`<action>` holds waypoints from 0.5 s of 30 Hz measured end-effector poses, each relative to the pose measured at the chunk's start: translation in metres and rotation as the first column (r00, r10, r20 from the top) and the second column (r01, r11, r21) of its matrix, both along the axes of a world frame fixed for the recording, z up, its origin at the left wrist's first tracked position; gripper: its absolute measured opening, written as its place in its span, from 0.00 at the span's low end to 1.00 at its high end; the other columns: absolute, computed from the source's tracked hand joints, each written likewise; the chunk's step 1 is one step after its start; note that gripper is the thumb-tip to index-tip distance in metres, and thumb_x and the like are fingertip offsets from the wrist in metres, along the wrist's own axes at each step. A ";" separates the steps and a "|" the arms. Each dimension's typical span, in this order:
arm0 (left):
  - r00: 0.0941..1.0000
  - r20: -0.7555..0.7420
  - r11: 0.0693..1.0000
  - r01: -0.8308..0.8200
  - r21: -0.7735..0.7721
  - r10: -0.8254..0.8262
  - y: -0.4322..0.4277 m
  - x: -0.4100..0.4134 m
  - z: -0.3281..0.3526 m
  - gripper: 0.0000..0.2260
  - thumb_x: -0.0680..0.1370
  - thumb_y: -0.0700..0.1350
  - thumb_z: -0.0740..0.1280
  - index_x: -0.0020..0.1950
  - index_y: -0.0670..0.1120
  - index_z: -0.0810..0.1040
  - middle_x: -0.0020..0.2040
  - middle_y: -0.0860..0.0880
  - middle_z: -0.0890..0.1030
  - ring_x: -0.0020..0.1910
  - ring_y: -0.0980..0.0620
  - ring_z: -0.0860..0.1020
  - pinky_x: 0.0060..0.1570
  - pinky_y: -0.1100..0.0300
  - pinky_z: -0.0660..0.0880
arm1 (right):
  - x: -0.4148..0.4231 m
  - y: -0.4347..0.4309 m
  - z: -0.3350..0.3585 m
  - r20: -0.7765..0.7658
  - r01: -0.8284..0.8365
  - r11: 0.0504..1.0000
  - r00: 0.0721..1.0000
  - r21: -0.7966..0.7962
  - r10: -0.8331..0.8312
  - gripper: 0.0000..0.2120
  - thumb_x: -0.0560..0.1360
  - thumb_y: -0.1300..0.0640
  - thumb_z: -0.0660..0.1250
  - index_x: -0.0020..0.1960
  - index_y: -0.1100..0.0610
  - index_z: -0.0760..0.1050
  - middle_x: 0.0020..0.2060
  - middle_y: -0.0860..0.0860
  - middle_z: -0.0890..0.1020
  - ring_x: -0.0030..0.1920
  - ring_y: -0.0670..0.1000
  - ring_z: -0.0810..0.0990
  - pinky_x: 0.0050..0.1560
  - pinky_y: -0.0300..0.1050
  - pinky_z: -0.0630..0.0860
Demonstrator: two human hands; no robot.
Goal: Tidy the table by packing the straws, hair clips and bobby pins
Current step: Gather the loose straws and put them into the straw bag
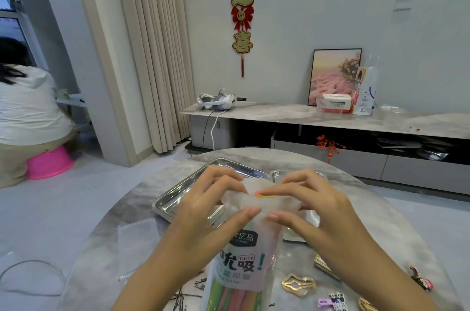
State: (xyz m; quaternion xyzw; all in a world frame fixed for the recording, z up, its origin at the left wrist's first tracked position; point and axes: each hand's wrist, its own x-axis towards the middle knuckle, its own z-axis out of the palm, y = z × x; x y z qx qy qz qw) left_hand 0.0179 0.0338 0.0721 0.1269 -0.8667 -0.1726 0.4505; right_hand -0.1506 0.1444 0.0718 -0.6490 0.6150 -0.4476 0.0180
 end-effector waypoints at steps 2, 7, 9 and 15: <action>1.000 0.006 1.000 0.007 -0.004 -0.007 0.001 0.000 0.000 0.10 0.75 0.56 0.66 0.47 0.50 0.76 0.53 0.57 0.73 0.55 0.55 0.76 0.46 0.60 0.75 | 0.003 -0.002 0.000 -0.078 0.006 0.999 0.997 0.033 -0.003 0.17 0.69 0.33 0.60 0.55 0.33 0.75 0.53 0.35 0.68 0.55 0.39 0.72 0.51 0.31 0.70; 0.997 0.070 0.999 0.033 0.039 -0.036 0.003 0.003 0.004 0.09 0.75 0.54 0.65 0.41 0.49 0.76 0.55 0.59 0.74 0.51 0.55 0.77 0.45 0.67 0.71 | 0.010 -0.002 0.003 -0.196 0.043 0.999 0.980 0.025 -0.037 0.19 0.71 0.30 0.54 0.51 0.38 0.75 0.56 0.35 0.65 0.54 0.37 0.71 0.47 0.44 0.76; 0.992 0.101 0.993 0.061 0.101 -0.071 0.003 0.004 0.005 0.09 0.75 0.55 0.64 0.41 0.50 0.77 0.56 0.59 0.76 0.54 0.55 0.77 0.46 0.68 0.71 | 0.009 -0.003 0.003 -0.216 0.048 0.996 0.976 0.079 -0.030 0.23 0.69 0.28 0.51 0.52 0.39 0.76 0.57 0.35 0.64 0.55 0.37 0.69 0.49 0.46 0.75; 0.988 0.109 0.968 0.080 0.237 -0.108 0.004 0.004 0.006 0.09 0.75 0.58 0.63 0.43 0.54 0.78 0.50 0.57 0.77 0.53 0.54 0.77 0.46 0.62 0.75 | 0.002 -0.006 0.000 -0.083 -0.042 0.992 0.995 0.120 0.052 0.27 0.68 0.26 0.54 0.44 0.44 0.81 0.54 0.34 0.70 0.54 0.37 0.72 0.56 0.35 0.67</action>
